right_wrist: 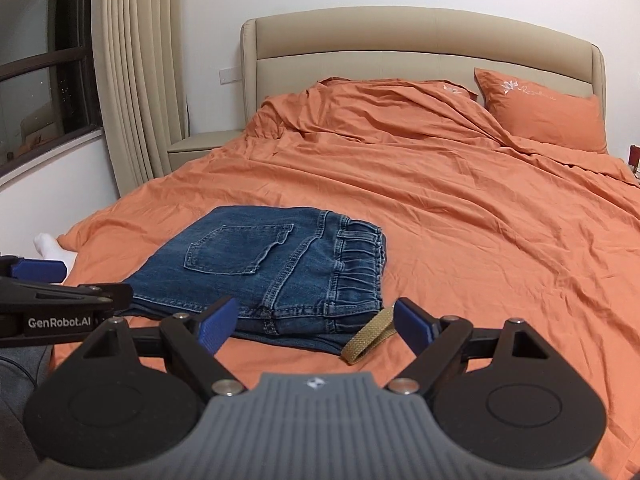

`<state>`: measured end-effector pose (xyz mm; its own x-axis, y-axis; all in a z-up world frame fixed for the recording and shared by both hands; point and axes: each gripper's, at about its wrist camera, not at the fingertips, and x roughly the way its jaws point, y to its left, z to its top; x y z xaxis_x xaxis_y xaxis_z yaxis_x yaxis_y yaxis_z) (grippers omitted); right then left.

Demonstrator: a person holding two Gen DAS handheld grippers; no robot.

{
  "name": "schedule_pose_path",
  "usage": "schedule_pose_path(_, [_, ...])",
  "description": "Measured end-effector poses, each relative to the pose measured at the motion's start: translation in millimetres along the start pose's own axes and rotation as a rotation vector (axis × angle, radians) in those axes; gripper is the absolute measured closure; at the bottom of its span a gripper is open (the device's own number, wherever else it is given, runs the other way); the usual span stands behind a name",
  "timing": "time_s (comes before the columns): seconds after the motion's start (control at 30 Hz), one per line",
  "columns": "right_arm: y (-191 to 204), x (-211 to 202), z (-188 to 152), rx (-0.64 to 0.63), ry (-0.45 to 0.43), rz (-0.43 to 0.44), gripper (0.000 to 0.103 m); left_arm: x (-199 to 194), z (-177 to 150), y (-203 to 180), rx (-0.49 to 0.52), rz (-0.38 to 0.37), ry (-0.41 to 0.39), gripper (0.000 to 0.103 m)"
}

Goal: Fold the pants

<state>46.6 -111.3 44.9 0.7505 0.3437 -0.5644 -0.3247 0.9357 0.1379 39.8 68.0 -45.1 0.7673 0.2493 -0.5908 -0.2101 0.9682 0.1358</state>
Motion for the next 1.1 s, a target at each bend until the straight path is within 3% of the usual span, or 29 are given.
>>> schedule_pose_path(1.1, [-1.4, -15.6, 4.8, 0.013, -0.034, 0.006, 0.021, -6.4, 2.5, -0.1, 0.019, 0.000, -0.010, 0.011])
